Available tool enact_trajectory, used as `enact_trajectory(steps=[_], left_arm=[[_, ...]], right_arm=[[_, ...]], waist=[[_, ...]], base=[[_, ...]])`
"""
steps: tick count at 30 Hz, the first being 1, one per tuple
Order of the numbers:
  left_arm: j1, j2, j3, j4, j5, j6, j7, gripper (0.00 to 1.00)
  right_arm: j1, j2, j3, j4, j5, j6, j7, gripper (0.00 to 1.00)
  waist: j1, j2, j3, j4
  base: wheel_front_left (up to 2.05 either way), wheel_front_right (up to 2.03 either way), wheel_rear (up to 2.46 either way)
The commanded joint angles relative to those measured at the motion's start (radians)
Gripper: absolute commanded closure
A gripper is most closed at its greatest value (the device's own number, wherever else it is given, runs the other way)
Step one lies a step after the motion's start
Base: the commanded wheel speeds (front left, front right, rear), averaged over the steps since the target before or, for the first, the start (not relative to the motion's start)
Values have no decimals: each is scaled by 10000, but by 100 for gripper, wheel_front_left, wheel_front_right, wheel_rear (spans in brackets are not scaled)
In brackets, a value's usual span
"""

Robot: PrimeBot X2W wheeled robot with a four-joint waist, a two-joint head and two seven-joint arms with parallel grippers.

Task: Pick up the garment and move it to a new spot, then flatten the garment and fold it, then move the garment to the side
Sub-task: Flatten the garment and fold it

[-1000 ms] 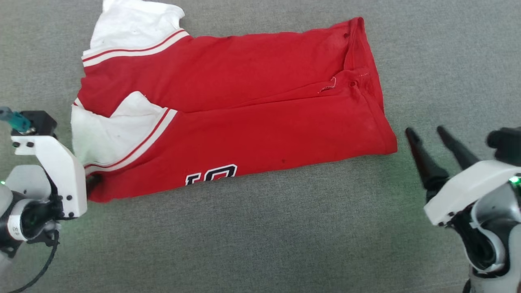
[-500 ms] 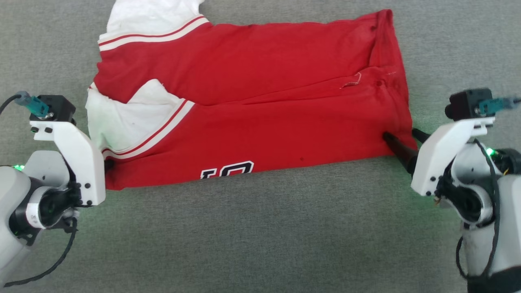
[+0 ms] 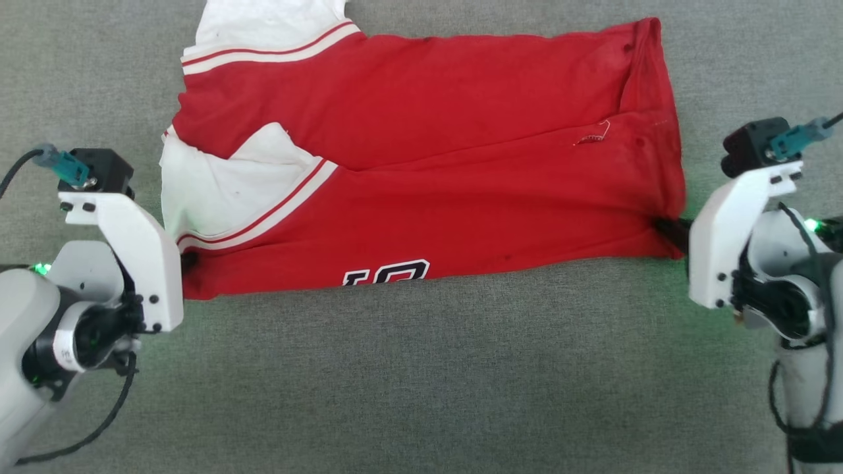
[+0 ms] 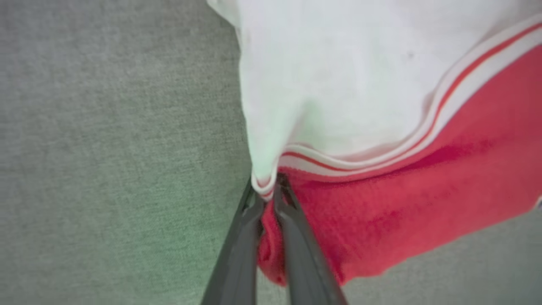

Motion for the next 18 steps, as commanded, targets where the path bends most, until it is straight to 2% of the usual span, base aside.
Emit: enact_trajectory(steps=[1,6,14,18], left_arm=[[317,-7,-103,-183,-114,96,119,100],[613,699,75,-1251,-189,659,239,100],[1558,1624,163,-3366,-418,1821,375,100],[2119,1860,30,-4107,-435,2236,218,100]], right_arm=[[344,-223,-103,-27,69,-24,255,100],[745,-502,-336,-1181,645,-21,948,100],[1967,-982,-820,-3094,1338,-18,2296,100],[2800,-906,-1210,-3774,1423,-18,2808,100]], waist=[[0,0,-86,5],[0,0,-382,79],[0,0,-617,147],[0,0,-587,185]], base=[[0,0,0],[0,0,0],[0,0,0],[0,0,0]])
